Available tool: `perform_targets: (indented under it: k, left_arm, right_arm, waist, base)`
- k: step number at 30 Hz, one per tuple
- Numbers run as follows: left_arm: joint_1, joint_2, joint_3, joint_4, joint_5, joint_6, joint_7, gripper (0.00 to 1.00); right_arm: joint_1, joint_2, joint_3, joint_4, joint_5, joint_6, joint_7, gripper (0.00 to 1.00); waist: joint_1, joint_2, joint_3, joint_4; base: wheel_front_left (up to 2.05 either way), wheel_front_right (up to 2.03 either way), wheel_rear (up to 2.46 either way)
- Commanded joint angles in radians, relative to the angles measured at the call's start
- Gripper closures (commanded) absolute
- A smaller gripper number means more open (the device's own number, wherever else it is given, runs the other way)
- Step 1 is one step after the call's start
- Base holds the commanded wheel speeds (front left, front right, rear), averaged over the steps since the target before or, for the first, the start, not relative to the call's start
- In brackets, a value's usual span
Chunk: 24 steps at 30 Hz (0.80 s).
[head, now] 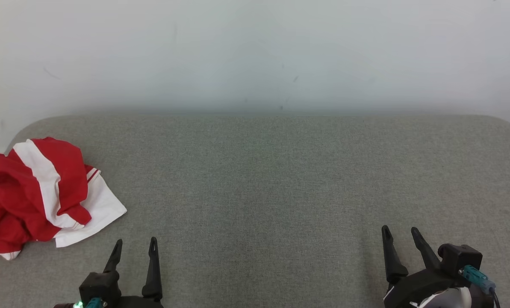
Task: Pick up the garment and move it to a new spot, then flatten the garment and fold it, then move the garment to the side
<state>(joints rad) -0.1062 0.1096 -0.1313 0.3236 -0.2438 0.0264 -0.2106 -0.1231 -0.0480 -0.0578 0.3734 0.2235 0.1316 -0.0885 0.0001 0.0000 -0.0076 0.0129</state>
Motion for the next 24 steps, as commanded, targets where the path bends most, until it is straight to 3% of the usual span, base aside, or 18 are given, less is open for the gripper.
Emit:
perform_targets:
  k: [1, 24]
  left_arm:
    - [0.005, 0.005, -0.006, 0.002, 0.027, 0.004, -0.011, 0.0]
    - [0.015, 0.008, -0.026, 0.014, 0.185, 0.016, -0.056, 0.0]
  right_arm:
    - [-0.001, -0.003, 0.0, 0.001, -0.032, -0.001, -0.007, 0.0]
    - [-0.008, -0.003, 0.004, 0.017, -0.188, -0.002, -0.027, 0.0]
  waist:
    - [-0.0001, 0.0, -0.001, 0.001]
    - [-0.0001, 0.0, -0.006, 0.007]
  base:
    - [0.0, 0.0, 0.0]
    - [0.0, 0.0, 0.0]
